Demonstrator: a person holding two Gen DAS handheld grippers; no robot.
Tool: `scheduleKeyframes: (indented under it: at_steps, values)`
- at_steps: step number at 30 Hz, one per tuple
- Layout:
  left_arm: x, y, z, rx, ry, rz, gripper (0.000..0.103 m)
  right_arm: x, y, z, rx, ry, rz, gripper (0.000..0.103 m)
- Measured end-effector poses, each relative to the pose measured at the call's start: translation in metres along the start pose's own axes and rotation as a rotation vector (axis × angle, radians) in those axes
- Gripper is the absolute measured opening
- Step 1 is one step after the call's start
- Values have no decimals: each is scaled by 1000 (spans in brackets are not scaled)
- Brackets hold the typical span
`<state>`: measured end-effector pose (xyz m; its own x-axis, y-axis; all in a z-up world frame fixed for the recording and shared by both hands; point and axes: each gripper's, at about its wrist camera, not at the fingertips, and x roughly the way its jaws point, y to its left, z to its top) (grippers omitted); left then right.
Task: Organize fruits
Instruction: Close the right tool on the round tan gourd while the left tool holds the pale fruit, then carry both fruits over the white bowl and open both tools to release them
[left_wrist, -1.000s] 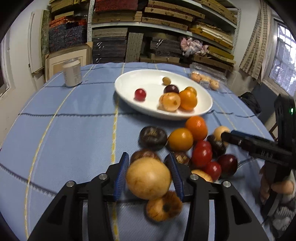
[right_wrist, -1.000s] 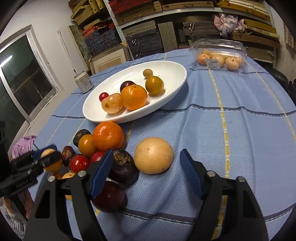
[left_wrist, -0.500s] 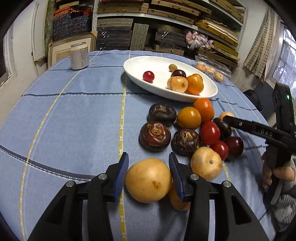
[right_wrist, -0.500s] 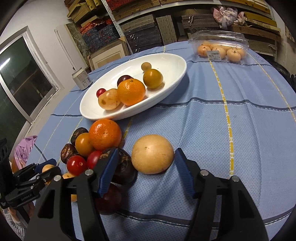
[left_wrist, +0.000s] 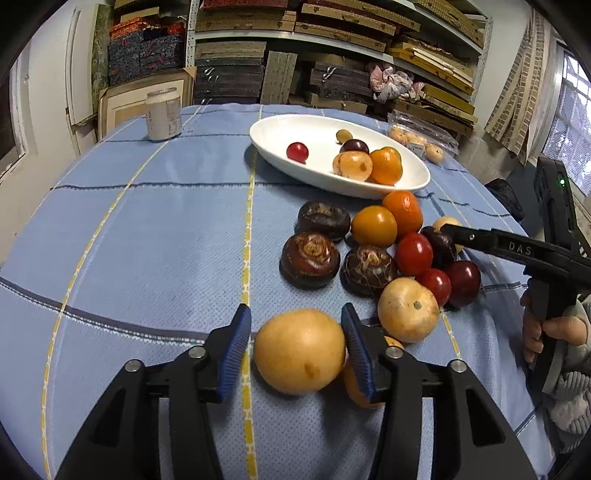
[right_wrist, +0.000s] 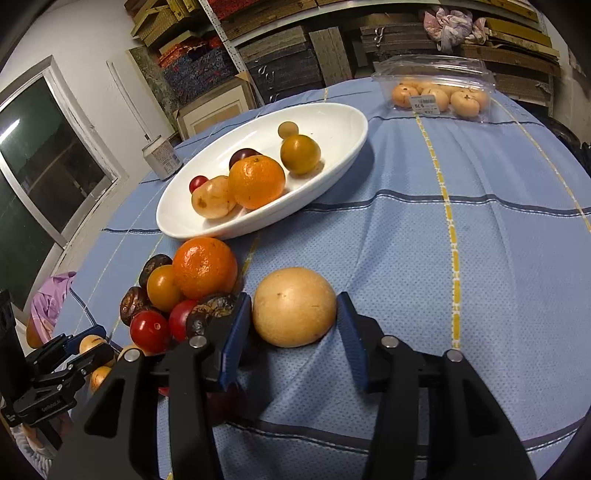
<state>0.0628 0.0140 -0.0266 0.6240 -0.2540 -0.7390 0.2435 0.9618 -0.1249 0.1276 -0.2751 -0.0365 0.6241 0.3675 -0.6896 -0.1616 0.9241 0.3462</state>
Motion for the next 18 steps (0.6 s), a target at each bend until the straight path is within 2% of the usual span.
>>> scheduleKeyframes:
  at_steps: [4,7,14,18]
  values:
    - [-2,-3,-7,17,25,4,47,0,3,0,-21,-1,-17,46]
    - [-4,-2,-10,16,23,8,47,-3,8,-2,-55,-9,-39,45]
    - [-10,2,-8,0,-11,3,47,-16,7,-3,-64,-59,-49,45]
    - [-6,5,-4,-13,-5,-3,47,-9,0,-3,-23,-26,-31,45]
